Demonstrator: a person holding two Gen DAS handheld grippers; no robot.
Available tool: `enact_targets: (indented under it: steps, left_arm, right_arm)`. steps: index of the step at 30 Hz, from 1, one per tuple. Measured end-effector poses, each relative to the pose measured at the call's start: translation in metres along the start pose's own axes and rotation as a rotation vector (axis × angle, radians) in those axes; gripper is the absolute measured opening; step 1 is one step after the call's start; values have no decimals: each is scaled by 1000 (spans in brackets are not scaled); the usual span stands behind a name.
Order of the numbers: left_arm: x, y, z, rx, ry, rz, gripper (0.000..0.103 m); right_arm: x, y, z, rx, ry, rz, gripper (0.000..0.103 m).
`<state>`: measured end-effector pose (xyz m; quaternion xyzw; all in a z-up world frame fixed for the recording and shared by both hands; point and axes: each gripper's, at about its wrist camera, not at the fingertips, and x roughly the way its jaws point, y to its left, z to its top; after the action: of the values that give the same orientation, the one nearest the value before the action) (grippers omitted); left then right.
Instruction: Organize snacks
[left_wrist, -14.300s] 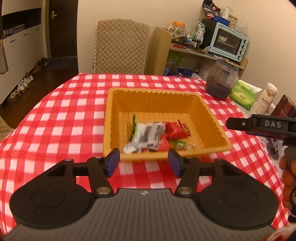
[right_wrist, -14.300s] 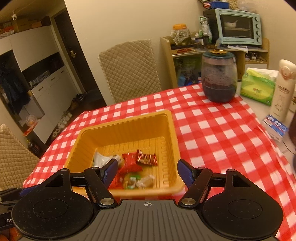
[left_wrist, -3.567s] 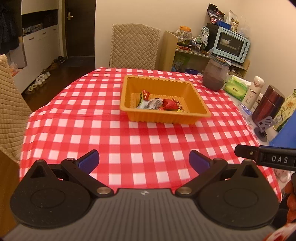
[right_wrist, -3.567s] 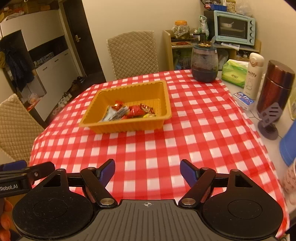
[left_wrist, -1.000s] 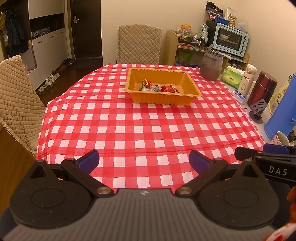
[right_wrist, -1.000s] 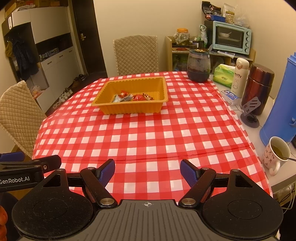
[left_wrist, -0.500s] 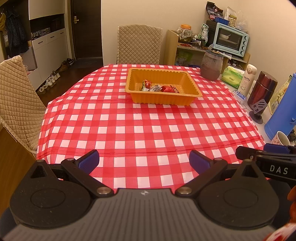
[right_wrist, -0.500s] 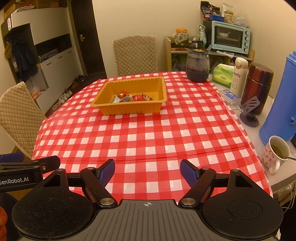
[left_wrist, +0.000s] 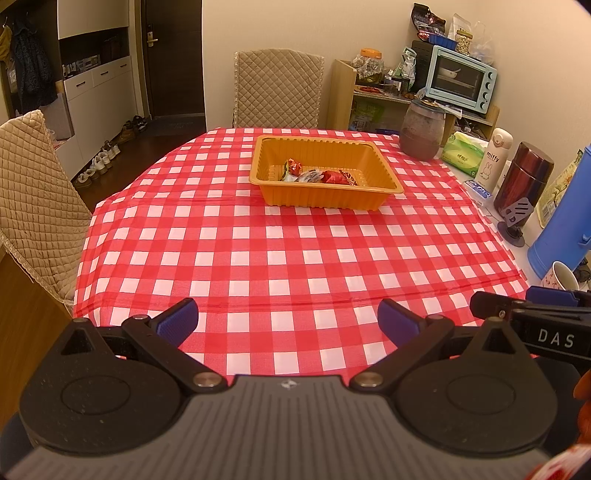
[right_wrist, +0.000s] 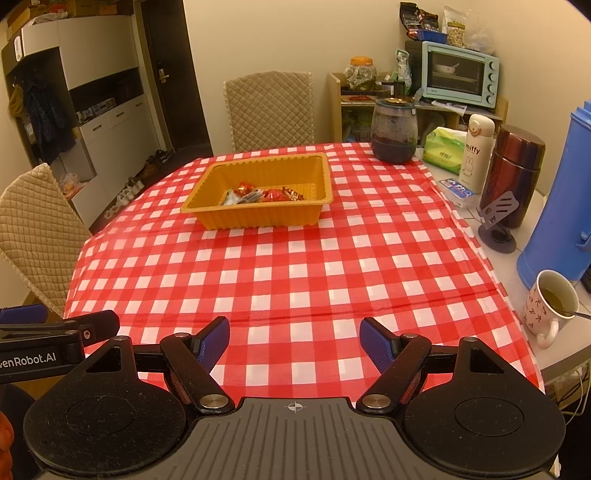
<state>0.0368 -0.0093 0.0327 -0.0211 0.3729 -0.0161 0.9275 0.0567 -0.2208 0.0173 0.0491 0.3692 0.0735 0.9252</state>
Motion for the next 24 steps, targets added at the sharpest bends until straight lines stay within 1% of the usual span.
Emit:
enact_targets:
  steps: [17, 24]
  left_arm:
    - [0, 0, 0, 1, 2, 0, 103]
    - [0, 0, -1, -7, 14, -20, 103]
  right_arm:
    - [0, -1, 0, 1, -1, 0, 77]
    - [0, -1, 0, 1, -1, 0, 77]
